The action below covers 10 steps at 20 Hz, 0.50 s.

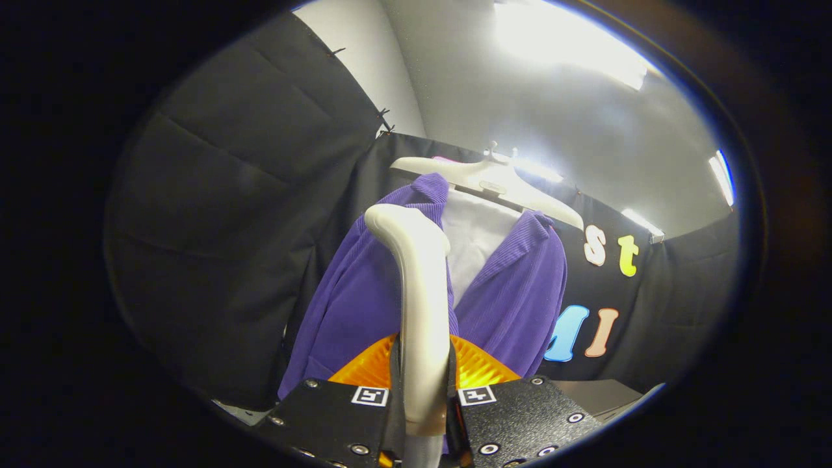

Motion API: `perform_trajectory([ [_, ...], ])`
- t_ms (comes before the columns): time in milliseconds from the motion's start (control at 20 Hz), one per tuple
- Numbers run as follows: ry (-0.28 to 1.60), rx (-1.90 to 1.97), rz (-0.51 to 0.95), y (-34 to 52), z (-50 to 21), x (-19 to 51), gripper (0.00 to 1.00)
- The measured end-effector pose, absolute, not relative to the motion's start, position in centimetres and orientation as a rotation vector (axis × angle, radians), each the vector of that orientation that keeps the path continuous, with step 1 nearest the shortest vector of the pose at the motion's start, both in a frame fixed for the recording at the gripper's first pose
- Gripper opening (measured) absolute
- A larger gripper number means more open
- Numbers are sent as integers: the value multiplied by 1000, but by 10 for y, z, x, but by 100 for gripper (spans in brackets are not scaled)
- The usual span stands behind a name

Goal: Iron the clothes twice with a garment steamer, once on the left side and once on the right side.

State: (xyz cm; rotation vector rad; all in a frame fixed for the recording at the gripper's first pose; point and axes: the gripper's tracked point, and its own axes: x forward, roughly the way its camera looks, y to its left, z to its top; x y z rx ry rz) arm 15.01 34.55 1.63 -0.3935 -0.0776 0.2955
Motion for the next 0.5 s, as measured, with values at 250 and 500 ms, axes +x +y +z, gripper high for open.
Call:
perform_trajectory([
  [250,-8,-490,312,352,-44,146,25],
  [500,60,-543,352,351,-90,134,25],
])
